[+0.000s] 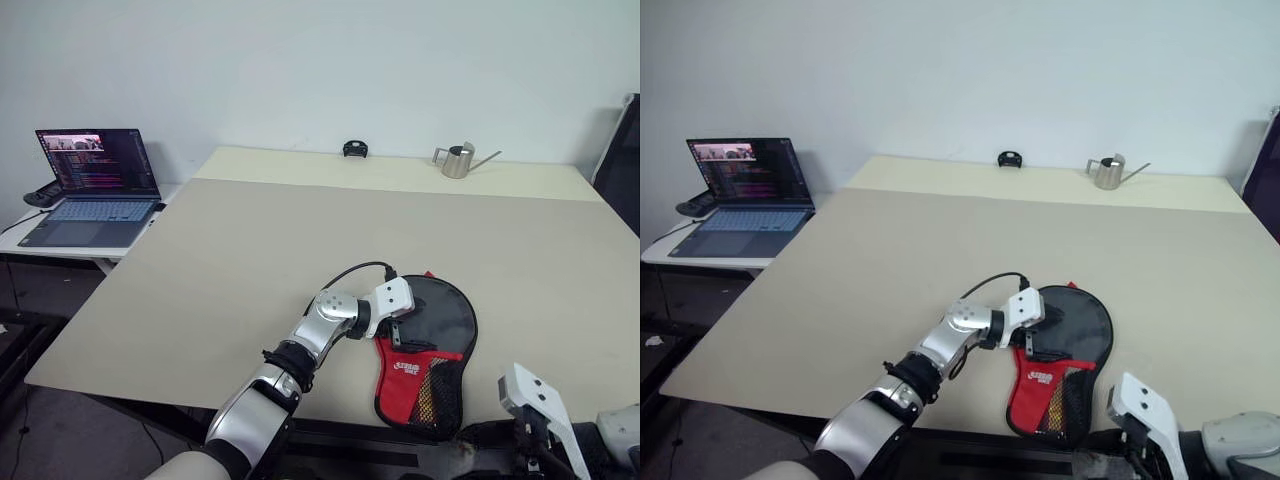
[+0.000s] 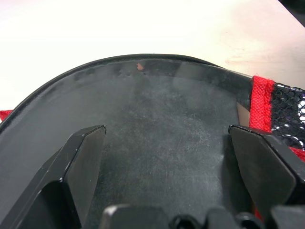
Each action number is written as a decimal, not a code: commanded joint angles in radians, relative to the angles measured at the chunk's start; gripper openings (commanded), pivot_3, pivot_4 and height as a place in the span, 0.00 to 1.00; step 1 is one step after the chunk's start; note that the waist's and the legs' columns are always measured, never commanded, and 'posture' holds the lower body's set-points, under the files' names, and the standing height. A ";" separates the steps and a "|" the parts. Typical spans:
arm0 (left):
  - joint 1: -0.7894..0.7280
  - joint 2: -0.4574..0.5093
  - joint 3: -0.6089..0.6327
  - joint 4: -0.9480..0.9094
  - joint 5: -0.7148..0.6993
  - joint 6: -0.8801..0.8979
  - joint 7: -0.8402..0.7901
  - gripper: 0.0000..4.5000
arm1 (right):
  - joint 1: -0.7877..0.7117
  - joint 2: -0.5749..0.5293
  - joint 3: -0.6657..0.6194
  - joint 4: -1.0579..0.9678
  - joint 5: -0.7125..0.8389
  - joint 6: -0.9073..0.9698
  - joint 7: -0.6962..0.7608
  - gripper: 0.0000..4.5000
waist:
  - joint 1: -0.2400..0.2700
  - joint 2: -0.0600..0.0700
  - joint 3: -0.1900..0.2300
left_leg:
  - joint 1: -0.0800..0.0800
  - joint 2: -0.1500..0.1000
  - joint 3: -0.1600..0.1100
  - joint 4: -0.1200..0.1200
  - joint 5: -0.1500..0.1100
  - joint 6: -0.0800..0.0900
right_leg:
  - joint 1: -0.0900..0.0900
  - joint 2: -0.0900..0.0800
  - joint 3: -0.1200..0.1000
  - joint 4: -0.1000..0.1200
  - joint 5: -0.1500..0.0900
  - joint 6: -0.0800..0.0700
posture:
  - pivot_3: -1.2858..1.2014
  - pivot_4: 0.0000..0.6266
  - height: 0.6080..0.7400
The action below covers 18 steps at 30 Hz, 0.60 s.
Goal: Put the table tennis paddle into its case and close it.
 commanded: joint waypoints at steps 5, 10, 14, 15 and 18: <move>0.031 0.009 -0.029 0.001 0.022 0.034 -0.025 1.00 | -0.179 0.030 0.007 0.169 -0.031 -0.081 -0.052 0.70 | -0.002 0.000 0.000 | 0.000 0.000 0.000 0.000 0.000 0.000 | 0.000 0.000 0.000 -0.001 0.000 0.000 | 0.52 0.24 1.00; 0.043 0.043 0.021 -0.146 -0.042 0.098 -0.040 1.00 | -0.342 0.104 0.082 0.362 -0.206 -0.259 -0.108 0.70 | -0.007 0.002 0.003 | -0.002 0.000 0.000 -0.001 0.000 0.000 | -0.004 0.000 0.001 0.000 0.003 -0.005 | 0.52 0.24 1.00; 0.092 0.108 0.065 -0.304 -0.101 0.162 -0.053 1.00 | -0.406 0.135 0.115 0.436 -0.269 -0.329 -0.106 0.70 | -0.012 0.003 0.004 | -0.013 0.000 0.003 -0.001 0.000 -0.001 | -0.017 0.001 0.005 0.003 0.003 -0.006 | 0.52 0.24 1.00; 0.105 0.125 0.081 -0.349 -0.121 0.187 -0.053 1.00 | -0.416 0.146 0.120 0.454 -0.281 -0.346 -0.107 0.70 | -0.012 0.004 0.005 | -0.014 0.001 0.004 -0.001 0.001 -0.002 | -0.020 0.001 0.005 0.004 0.003 -0.006 | 0.52 0.24 1.00; 0.139 0.175 0.118 -0.483 -0.180 0.270 -0.061 1.00 | -0.447 0.175 0.130 0.504 -0.301 -0.376 -0.107 0.70 | -0.013 0.005 0.006 | -0.017 0.001 0.004 0.000 0.002 -0.003 | -0.023 0.001 0.005 0.006 0.002 -0.007 | 0.52 0.24 1.00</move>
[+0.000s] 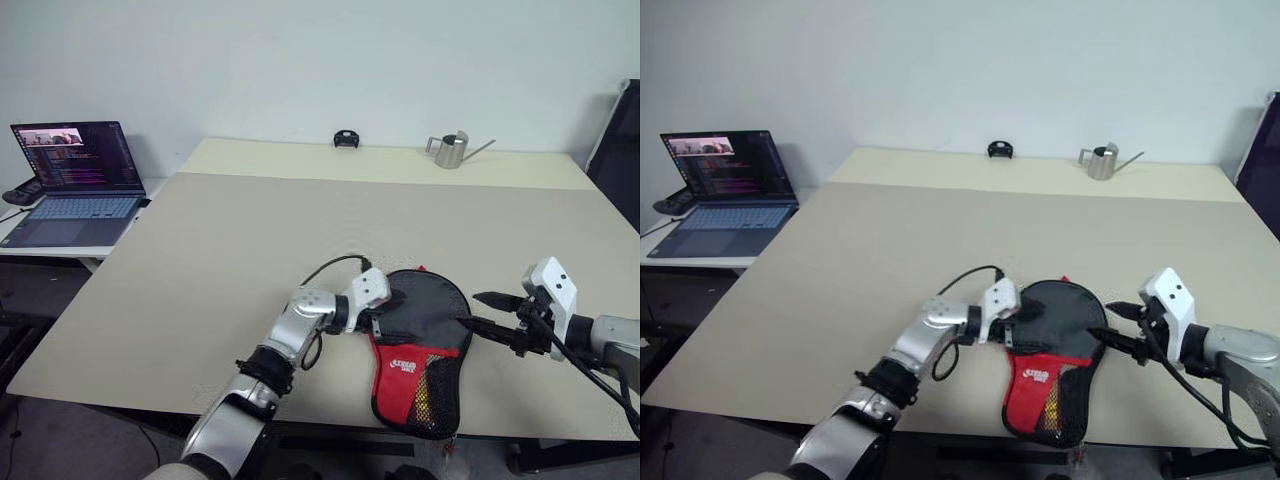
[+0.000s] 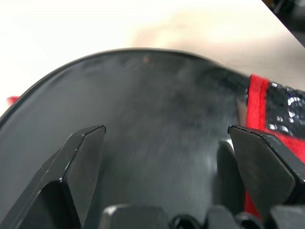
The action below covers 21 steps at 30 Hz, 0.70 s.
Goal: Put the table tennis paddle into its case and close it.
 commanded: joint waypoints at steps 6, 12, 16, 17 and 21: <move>0.109 0.207 0.144 -0.419 -0.215 0.268 -0.066 1.00 | -0.130 0.060 0.026 0.174 -0.089 -0.160 0.029 0.70 | -0.005 0.003 0.003 | 0.001 0.000 0.000 0.002 -0.001 0.002 | 0.000 0.000 0.001 0.001 0.000 -0.001 | 0.52 0.24 1.00; 0.209 0.312 0.271 -0.531 -0.258 0.342 0.057 1.00 | -0.293 0.056 0.042 0.432 -0.158 -0.253 0.093 0.70 | -0.016 0.004 0.003 | 0.001 0.000 0.001 0.002 -0.001 0.002 | 0.000 0.000 0.001 0.001 0.000 -0.001 | 0.52 0.24 1.00; 0.271 0.323 0.320 -0.663 -0.273 0.409 0.175 1.00 | -0.398 0.024 0.043 0.632 -0.201 -0.324 0.167 0.70 | -0.013 0.005 0.004 | 0.001 0.000 0.001 0.001 -0.001 0.002 | 0.000 0.000 0.001 0.001 0.001 -0.001 | 0.52 0.24 1.00; 0.313 0.343 0.356 -0.699 -0.280 0.417 0.192 1.00 | -0.394 0.014 0.044 0.633 -0.204 -0.315 0.175 0.70 | -0.012 0.004 0.004 | 0.000 0.000 0.001 0.001 -0.001 0.002 | 0.000 -0.001 0.000 0.001 0.001 -0.001 | 0.52 0.24 1.00; 0.360 0.374 0.348 -0.779 -0.260 0.440 0.249 1.00 | -0.397 -0.053 0.042 0.741 -0.234 -0.340 0.255 0.70 | -0.008 0.005 0.005 | 0.000 0.000 0.002 0.000 -0.001 0.001 | 0.000 -0.001 0.001 -0.001 0.000 -0.001 | 0.52 0.24 1.00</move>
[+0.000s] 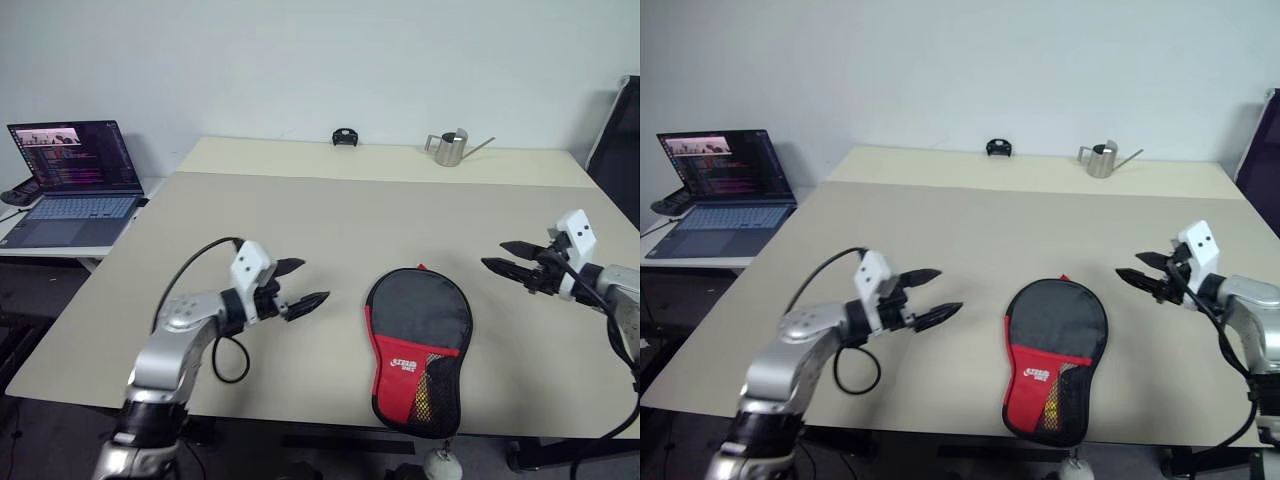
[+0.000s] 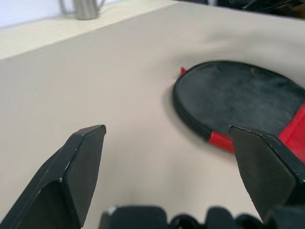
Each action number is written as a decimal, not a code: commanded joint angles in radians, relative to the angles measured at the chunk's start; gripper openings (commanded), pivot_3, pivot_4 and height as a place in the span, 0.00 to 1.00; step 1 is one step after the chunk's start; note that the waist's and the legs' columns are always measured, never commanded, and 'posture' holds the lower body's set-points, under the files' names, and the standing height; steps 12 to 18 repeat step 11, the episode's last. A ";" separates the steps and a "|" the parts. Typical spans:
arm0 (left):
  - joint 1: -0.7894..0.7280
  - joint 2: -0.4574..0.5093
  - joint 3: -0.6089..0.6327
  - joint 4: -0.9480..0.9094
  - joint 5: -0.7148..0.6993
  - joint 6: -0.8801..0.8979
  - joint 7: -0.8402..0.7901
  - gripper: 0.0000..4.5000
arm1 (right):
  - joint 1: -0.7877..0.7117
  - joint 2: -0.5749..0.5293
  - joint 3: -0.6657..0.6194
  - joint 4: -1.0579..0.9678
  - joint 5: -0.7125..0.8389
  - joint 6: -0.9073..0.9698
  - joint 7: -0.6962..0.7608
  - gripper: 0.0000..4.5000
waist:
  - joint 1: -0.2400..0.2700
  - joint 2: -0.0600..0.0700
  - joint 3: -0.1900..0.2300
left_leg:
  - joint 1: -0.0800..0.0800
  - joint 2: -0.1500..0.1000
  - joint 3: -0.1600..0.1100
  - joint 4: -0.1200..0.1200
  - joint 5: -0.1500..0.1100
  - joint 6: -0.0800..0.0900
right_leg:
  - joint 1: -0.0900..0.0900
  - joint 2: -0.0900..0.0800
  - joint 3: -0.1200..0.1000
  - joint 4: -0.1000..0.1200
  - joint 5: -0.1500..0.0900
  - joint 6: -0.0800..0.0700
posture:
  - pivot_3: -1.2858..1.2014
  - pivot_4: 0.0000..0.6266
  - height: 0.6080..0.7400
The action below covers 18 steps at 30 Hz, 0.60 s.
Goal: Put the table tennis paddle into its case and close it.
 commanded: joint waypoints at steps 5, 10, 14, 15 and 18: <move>-0.045 0.046 -0.014 -0.049 0.013 -0.017 0.046 1.00 | -0.017 -0.051 -0.045 0.050 -0.015 -0.017 0.043 0.70 | 0.002 0.001 0.000 | 0.001 0.000 0.001 0.001 0.000 0.001 | 0.000 0.000 0.000 0.002 0.001 -0.001 | 0.52 0.24 1.00; -0.060 0.030 -0.039 0.013 0.037 -0.052 0.068 1.00 | 0.009 -0.043 -0.032 0.005 -0.014 0.026 0.025 0.70 | -0.003 0.001 0.000 | 0.001 0.001 0.001 0.001 0.000 0.001 | 0.000 0.001 0.001 0.002 0.001 -0.002 | 0.52 0.24 1.00; -0.069 0.023 -0.045 0.030 0.040 -0.060 0.072 1.00 | 0.002 -0.042 -0.027 0.016 -0.022 0.025 0.024 0.70 | -0.003 0.001 0.000 | 0.001 0.001 0.001 0.001 0.000 0.001 | 0.000 0.001 0.001 0.002 0.001 -0.002 | 0.52 0.24 1.00; -0.069 0.023 -0.045 0.030 0.040 -0.060 0.072 1.00 | 0.002 -0.042 -0.027 0.016 -0.022 0.025 0.024 0.70 | -0.003 0.001 0.000 | 0.001 0.001 0.001 0.001 0.000 0.001 | 0.000 0.001 0.001 0.002 0.001 -0.002 | 0.52 0.24 1.00; -0.069 0.023 -0.045 0.030 0.040 -0.060 0.072 1.00 | 0.002 -0.042 -0.027 0.016 -0.022 0.025 0.024 0.70 | -0.003 0.001 0.000 | 0.001 0.001 0.001 0.001 0.000 0.001 | 0.000 0.001 0.001 0.002 0.001 -0.002 | 0.52 0.24 1.00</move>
